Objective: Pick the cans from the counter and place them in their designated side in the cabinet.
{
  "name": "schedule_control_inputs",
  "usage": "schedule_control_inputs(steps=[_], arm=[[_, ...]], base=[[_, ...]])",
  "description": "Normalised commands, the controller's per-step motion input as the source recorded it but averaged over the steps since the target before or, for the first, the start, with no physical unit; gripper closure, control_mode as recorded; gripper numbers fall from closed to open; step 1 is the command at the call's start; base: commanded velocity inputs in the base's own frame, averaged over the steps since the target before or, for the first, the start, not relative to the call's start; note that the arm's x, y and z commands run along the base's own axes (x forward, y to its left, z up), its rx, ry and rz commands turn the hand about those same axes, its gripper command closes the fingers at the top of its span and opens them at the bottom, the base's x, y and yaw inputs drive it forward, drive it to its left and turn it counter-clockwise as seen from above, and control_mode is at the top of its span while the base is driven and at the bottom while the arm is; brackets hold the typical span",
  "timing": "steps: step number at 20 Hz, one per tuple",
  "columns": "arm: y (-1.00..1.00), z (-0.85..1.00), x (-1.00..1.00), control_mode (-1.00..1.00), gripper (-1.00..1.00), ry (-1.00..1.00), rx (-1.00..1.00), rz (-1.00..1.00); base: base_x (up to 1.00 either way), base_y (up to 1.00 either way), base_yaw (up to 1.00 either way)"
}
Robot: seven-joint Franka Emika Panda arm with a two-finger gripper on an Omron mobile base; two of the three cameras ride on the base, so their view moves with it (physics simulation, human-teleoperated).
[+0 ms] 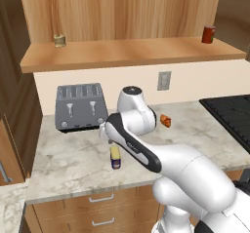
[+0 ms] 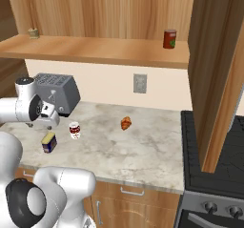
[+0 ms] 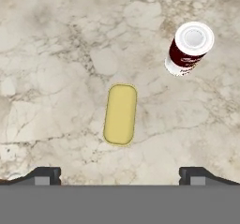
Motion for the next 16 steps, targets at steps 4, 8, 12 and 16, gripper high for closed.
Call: schedule_control_inputs(steps=[4, 8, 12, 16], arm=[[0.02, -0.16, 0.03, -1.00, -1.00, 0.00, 0.00, 0.00], [0.02, -0.19, 0.00, -1.00, -1.00, 0.00, 0.00, 0.00], [0.00, -0.18, 0.01, -1.00, -1.00, 0.00, 0.00, 0.00], [0.03, -0.18, 0.05, -1.00, -1.00, 0.00, 0.00, 0.00]], base=[[0.00, 0.00, 0.00], [0.00, 0.00, 0.00], [0.00, 0.00, 0.00], [0.00, 0.00, 0.00]])
